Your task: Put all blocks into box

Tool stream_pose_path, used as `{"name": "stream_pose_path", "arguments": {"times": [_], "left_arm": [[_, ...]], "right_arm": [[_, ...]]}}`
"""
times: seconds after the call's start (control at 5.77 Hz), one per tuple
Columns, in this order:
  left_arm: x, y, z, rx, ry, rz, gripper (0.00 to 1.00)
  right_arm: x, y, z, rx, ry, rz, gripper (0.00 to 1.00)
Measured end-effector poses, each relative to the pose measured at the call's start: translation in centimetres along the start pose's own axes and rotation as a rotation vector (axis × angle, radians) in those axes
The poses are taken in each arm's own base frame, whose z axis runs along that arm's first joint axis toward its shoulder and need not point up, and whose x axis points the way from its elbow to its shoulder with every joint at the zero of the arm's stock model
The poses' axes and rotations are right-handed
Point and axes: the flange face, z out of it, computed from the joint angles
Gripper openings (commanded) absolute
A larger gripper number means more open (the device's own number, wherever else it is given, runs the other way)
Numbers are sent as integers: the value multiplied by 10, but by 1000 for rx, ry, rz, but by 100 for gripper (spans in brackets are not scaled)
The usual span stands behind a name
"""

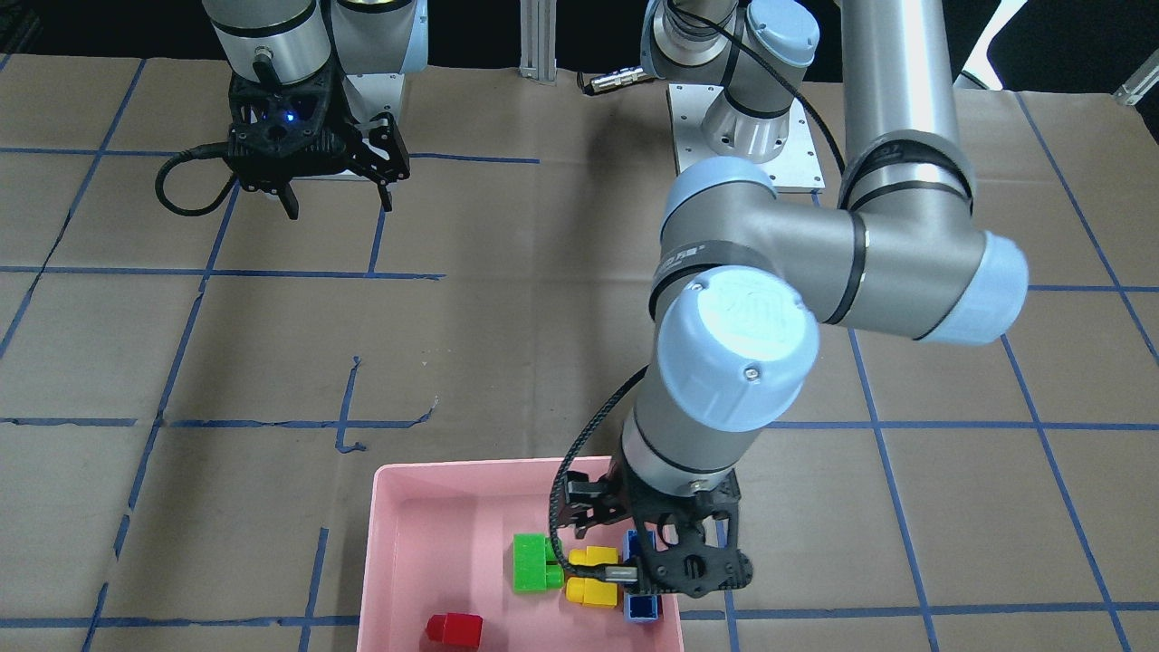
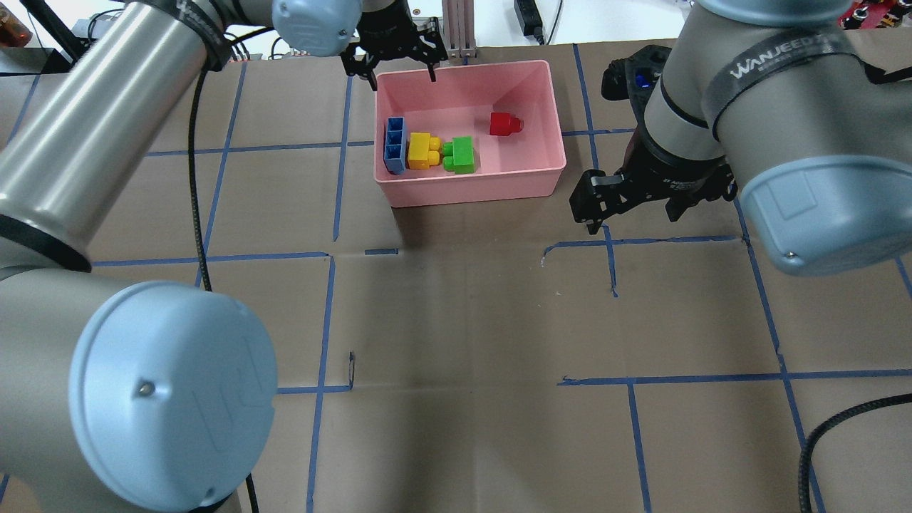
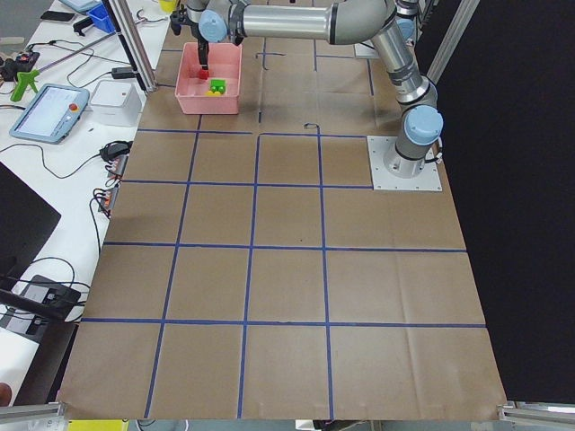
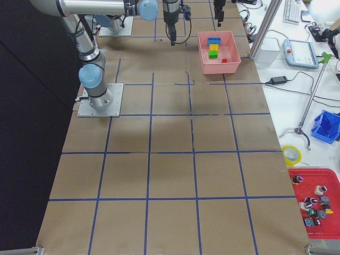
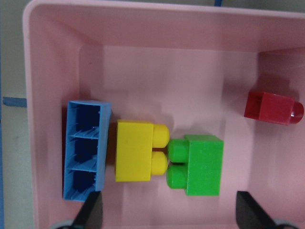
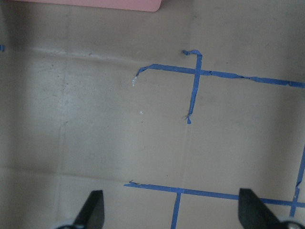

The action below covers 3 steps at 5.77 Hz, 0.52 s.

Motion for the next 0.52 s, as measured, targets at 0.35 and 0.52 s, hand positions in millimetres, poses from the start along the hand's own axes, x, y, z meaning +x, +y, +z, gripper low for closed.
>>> {"name": "stream_pose_path", "arguments": {"times": [0.35,0.52], "left_arm": [[-69,52,-86,-34,-14,47,99],[-88,91,-109,-44,-28,65,99]], "right_arm": [[0,0,0,0,1,0,100],[0,0,1,0,1,0,100]]}}
